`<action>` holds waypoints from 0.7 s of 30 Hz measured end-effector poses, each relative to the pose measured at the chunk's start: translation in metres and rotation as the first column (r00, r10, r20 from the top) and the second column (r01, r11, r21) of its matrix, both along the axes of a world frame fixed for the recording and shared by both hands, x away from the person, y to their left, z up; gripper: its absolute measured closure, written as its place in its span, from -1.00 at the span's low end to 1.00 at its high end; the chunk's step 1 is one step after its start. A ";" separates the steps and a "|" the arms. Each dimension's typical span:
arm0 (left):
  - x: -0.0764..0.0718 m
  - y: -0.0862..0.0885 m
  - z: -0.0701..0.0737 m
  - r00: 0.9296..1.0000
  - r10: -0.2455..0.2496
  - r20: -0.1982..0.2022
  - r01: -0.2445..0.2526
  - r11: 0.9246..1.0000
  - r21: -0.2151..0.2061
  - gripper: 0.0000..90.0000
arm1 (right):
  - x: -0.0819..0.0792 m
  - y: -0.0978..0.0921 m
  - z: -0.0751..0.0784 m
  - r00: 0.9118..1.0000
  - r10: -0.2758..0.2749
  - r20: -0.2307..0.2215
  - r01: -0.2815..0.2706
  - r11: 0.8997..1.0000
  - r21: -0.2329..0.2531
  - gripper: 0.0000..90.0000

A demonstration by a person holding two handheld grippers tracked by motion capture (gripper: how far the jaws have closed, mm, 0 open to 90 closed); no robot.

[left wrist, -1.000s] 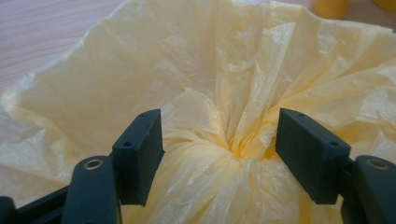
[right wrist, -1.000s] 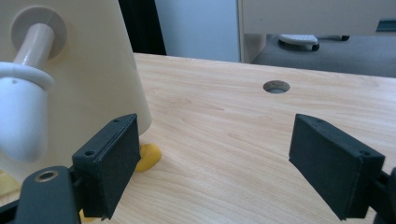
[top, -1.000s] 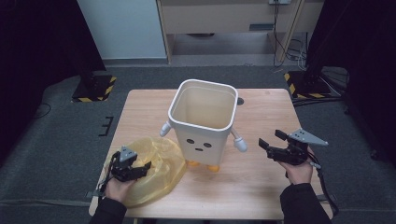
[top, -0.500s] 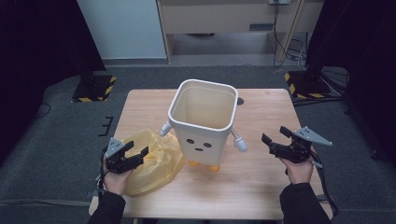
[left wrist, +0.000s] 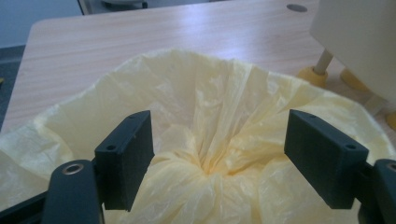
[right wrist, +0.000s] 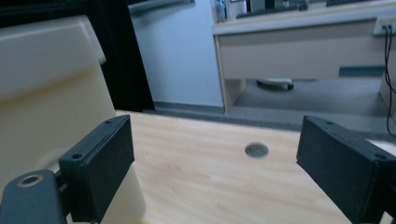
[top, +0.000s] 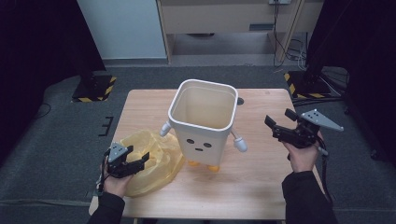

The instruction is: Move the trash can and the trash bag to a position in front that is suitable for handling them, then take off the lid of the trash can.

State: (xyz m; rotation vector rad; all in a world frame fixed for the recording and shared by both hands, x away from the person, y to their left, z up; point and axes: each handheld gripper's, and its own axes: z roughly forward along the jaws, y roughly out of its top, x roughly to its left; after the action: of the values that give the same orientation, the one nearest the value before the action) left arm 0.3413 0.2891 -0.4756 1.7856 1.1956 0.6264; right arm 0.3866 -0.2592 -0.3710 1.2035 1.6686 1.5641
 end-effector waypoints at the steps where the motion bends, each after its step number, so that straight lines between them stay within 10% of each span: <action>1: 0.000 0.000 -0.001 1.000 0.000 -0.006 0.000 1.000 0.001 -0.48 | 0.001 0.002 0.006 1.000 0.000 0.007 0.000 1.000 0.002 -0.74; 21: 0.006 -0.004 -0.008 0.999 -0.016 -0.047 0.017 1.000 0.019 -0.54 | 0.029 0.054 0.076 0.994 0.089 0.058 -0.085 0.994 -0.075 -0.71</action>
State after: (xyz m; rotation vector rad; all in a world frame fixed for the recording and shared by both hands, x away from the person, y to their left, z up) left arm 0.3477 0.2854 -0.4831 1.8334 1.2089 0.5909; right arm 0.4161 -0.2055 -0.2947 1.0487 1.7431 1.5622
